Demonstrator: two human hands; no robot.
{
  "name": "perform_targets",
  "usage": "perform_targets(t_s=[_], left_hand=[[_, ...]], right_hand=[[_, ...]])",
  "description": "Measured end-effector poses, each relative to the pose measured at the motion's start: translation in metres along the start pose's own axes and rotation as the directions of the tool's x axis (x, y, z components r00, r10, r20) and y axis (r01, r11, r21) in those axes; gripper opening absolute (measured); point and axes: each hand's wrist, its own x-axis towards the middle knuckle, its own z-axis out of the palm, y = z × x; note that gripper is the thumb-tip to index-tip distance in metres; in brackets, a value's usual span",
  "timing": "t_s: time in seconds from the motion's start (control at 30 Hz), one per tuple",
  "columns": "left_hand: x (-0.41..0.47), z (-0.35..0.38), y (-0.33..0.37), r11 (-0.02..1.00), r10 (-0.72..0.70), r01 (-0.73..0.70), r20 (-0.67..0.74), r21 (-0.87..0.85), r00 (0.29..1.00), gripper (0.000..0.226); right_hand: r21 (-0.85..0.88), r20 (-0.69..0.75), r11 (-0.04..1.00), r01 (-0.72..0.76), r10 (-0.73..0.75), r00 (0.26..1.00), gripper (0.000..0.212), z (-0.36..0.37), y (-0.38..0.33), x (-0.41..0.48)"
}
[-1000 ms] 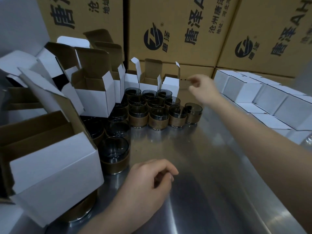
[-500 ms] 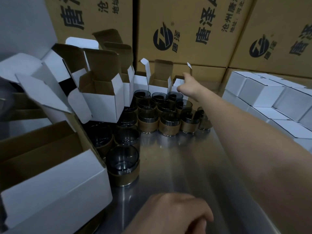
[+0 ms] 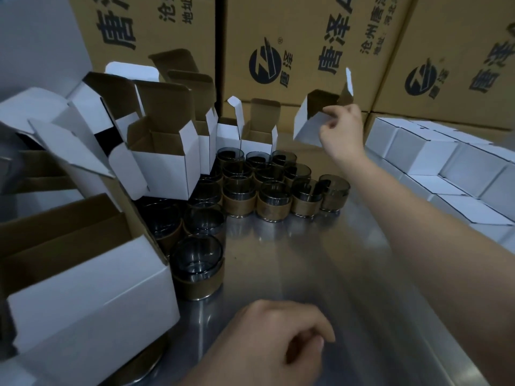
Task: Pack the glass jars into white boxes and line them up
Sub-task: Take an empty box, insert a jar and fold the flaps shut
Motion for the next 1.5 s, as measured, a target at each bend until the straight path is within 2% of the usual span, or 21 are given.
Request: perform_targets(t_s=[0.07, 0.2, 0.33, 0.47, 0.67, 0.93, 1.13, 1.23, 1.33, 1.4, 1.5], left_hand=[[-0.004, -0.006, -0.003, 1.000, -0.031, 0.031, -0.111, -0.004, 0.993, 0.016], [0.002, 0.004, -0.001, 0.993, -0.017, -0.009, -0.223, -0.116, 0.975, 0.025], [0.001, -0.001, -0.003, 0.999, 0.015, -0.029, -0.436, -0.027, 0.900, 0.048], [0.001, -0.006, -0.006, 0.999, 0.046, -0.034, -0.544, 0.032, 0.838, 0.064], [0.000, -0.008, -0.005, 0.998, -0.019, -0.014, -0.551, -0.055, 0.834, 0.089], [0.000, -0.011, -0.003, 0.996, -0.029, -0.016, -0.504, -0.086, 0.863, 0.096], [0.000, -0.010, -0.008, 1.000, -0.026, 0.029, -0.478, -0.001, 0.878, 0.084], [0.001, -0.009, -0.010, 0.998, -0.055, 0.057, -0.501, -0.011, 0.864, 0.083], [0.001, -0.008, -0.010, 0.997, -0.082, 0.072, -0.496, -0.038, 0.865, 0.085], [0.001, -0.008, -0.009, 0.995, -0.098, 0.082, -0.499, -0.055, 0.861, 0.082], [0.001, -0.007, -0.009, 0.993, -0.118, 0.093, -0.502, -0.075, 0.857, 0.083]], right_hand=[[0.017, -0.095, 0.997, 0.071, -0.069, 0.993, 0.037, -0.018, -0.003, -0.010], [0.088, -0.253, 0.975, 0.204, -0.176, 0.951, 0.027, -0.054, -0.012, -0.040], [0.158, -0.330, 0.958, 0.241, -0.179, 0.927, 0.029, -0.078, -0.018, -0.075], [0.354, -0.248, 0.910, 0.218, -0.134, 0.959, 0.036, -0.085, -0.023, -0.116], [0.473, -0.146, 0.825, 0.311, -0.275, 0.950, 0.037, -0.083, -0.031, -0.152], [0.565, 0.003, 0.756, 0.332, -0.404, 0.915, 0.041, -0.077, -0.037, -0.173], [0.652, 0.126, 0.725, 0.223, -0.393, 0.911, 0.041, -0.072, -0.035, -0.177], [0.721, 0.176, 0.686, 0.093, -0.312, 0.934, 0.040, -0.071, -0.033, -0.174], [0.778, 0.196, 0.623, -0.088, -0.107, 0.975, 0.039, -0.071, -0.025, -0.165], [0.743, 0.148, 0.650, -0.160, 0.073, 0.986, 0.042, -0.071, -0.013, -0.157], [0.652, 0.019, 0.718, -0.245, 0.308, 0.951, 0.042, -0.067, 0.005, -0.144]])
